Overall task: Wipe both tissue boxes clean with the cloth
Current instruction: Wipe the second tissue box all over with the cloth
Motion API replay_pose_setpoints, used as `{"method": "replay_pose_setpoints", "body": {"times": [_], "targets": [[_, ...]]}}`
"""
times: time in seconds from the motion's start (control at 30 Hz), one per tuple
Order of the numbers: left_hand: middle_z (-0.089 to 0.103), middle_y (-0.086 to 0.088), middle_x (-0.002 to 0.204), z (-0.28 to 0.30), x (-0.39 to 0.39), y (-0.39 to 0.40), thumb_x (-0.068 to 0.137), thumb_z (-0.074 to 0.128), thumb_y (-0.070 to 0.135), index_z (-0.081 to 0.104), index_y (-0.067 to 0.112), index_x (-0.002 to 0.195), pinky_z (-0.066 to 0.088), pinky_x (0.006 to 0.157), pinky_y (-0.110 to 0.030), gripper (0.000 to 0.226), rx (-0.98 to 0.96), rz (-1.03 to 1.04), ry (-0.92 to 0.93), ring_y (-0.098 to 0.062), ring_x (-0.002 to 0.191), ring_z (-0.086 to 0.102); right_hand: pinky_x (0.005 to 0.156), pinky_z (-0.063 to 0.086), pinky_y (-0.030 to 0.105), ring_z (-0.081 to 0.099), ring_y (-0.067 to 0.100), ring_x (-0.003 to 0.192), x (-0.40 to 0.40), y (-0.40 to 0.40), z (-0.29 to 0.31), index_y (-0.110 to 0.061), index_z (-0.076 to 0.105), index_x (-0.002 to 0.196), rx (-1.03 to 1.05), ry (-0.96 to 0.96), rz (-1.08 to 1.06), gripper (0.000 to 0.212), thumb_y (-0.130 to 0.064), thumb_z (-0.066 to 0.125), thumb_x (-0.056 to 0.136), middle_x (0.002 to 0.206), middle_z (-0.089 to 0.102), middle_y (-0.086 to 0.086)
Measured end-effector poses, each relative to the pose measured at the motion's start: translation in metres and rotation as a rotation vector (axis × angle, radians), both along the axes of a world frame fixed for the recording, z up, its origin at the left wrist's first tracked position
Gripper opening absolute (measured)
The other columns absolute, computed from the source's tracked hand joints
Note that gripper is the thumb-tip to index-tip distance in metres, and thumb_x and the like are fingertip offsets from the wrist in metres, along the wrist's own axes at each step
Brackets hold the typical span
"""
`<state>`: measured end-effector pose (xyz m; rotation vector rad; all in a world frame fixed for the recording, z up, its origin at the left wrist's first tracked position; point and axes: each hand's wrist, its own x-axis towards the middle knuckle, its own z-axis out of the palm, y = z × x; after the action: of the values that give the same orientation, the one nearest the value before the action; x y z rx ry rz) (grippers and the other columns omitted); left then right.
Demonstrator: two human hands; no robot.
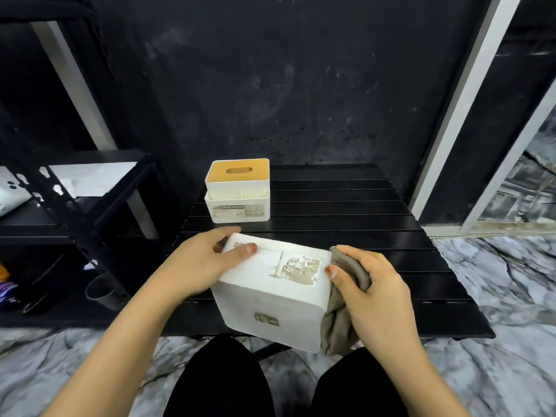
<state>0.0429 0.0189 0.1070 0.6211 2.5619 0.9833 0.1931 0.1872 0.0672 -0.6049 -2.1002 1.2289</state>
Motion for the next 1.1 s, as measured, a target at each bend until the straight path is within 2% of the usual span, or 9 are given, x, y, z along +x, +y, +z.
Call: {"method": "replay_pose_setpoints", "body": {"times": [0.1, 0.17, 0.3, 0.43, 0.53, 0.63, 0.73, 0.87, 1.1], "targets": [[0.065, 0.014, 0.103, -0.004, 0.0, -0.008, 0.085, 0.056, 0.052, 0.057, 0.042, 0.119, 0.052, 0.082, -0.033, 0.035, 0.126, 0.014, -0.121, -0.01, 0.097, 0.061, 0.074, 0.034, -0.004, 0.052, -0.008, 0.096, -0.001, 0.003, 0.001, -0.028, 0.065, 0.103, -0.03, -0.012, 0.012, 0.025, -0.021, 0.069, 0.079, 0.104, 0.059, -0.016], [0.07, 0.011, 0.098, -0.008, 0.001, -0.009, 0.084, 0.059, 0.049, 0.061, 0.038, 0.112, 0.053, 0.084, -0.037, 0.03, 0.165, 0.026, -0.101, -0.01, 0.091, 0.066, 0.073, 0.033, -0.005, 0.053, -0.008, 0.095, -0.002, 0.003, 0.001, -0.029, 0.065, 0.103, -0.053, -0.017, 0.034, 0.026, -0.02, 0.069, 0.079, 0.104, 0.06, -0.016], [0.075, 0.002, 0.081, -0.012, 0.01, -0.009, 0.079, 0.069, 0.036, 0.062, 0.027, 0.104, 0.054, 0.074, -0.034, 0.027, 0.39, 0.083, -0.153, -0.012, 0.076, 0.072, 0.076, 0.036, -0.001, 0.054, -0.009, 0.095, -0.001, 0.006, 0.006, -0.029, 0.066, 0.102, -0.068, 0.039, 0.055, 0.027, -0.017, 0.071, 0.077, 0.102, 0.061, -0.017], [0.076, -0.001, 0.087, -0.024, 0.019, -0.007, 0.066, 0.076, 0.028, 0.06, 0.022, 0.102, 0.057, 0.072, -0.037, 0.04, 0.595, 0.139, -0.191, -0.019, 0.08, 0.072, 0.083, 0.041, 0.006, 0.055, -0.005, 0.097, 0.0, 0.008, 0.004, -0.029, 0.066, 0.101, -0.054, 0.092, 0.046, 0.03, -0.014, 0.072, 0.076, 0.102, 0.062, -0.017], [0.076, 0.001, 0.089, -0.039, 0.024, -0.004, 0.06, 0.077, 0.02, 0.059, 0.017, 0.098, 0.057, 0.062, -0.026, 0.042, 0.712, 0.177, -0.22, -0.016, 0.078, 0.072, 0.082, 0.04, 0.005, 0.055, -0.003, 0.097, -0.001, 0.009, -0.007, -0.025, 0.067, 0.101, -0.032, 0.109, 0.02, 0.03, -0.012, 0.072, 0.075, 0.104, 0.061, -0.015], [0.075, 0.0, 0.092, -0.057, 0.029, -0.002, 0.057, 0.077, 0.015, 0.058, 0.013, 0.096, 0.055, 0.06, -0.021, 0.044, 0.79, 0.183, -0.243, -0.014, 0.08, 0.072, 0.08, 0.038, 0.003, 0.055, -0.004, 0.098, 0.001, 0.008, -0.019, -0.022, 0.067, 0.101, 0.004, 0.13, 0.001, 0.03, -0.008, 0.072, 0.075, 0.105, 0.061, -0.013], [0.074, -0.002, 0.096, -0.07, 0.033, -0.004, 0.059, 0.077, 0.008, 0.058, 0.012, 0.095, 0.056, 0.062, -0.021, 0.041, 0.833, 0.182, -0.253, -0.015, 0.085, 0.072, 0.08, 0.038, 0.003, 0.055, -0.003, 0.098, 0.005, 0.008, -0.027, -0.023, 0.067, 0.099, 0.019, 0.157, 0.009, 0.031, -0.005, 0.073, 0.073, 0.105, 0.061, -0.012], [0.074, -0.002, 0.1, -0.08, 0.036, -0.008, 0.054, 0.078, 0.015, 0.059, 0.014, 0.093, 0.057, 0.07, -0.024, 0.043, 0.83, 0.14, -0.22, -0.015, 0.093, 0.07, 0.082, 0.038, 0.005, 0.056, -0.002, 0.1, 0.01, 0.008, -0.037, -0.023, 0.067, 0.098, 0.022, 0.174, 0.014, 0.033, -0.003, 0.073, 0.073, 0.105, 0.062, -0.012], [0.071, -0.003, 0.107, -0.101, 0.046, -0.014, 0.049, 0.078, 0.008, 0.061, 0.013, 0.087, 0.055, 0.075, -0.02, 0.041, 0.899, 0.167, -0.192, -0.011, 0.097, 0.069, 0.085, 0.039, 0.007, 0.056, 0.0, 0.101, 0.022, 0.003, -0.05, -0.023, 0.067, 0.097, 0.058, 0.192, 0.041, 0.035, -0.001, 0.073, 0.071, 0.106, 0.059, -0.014]]}}
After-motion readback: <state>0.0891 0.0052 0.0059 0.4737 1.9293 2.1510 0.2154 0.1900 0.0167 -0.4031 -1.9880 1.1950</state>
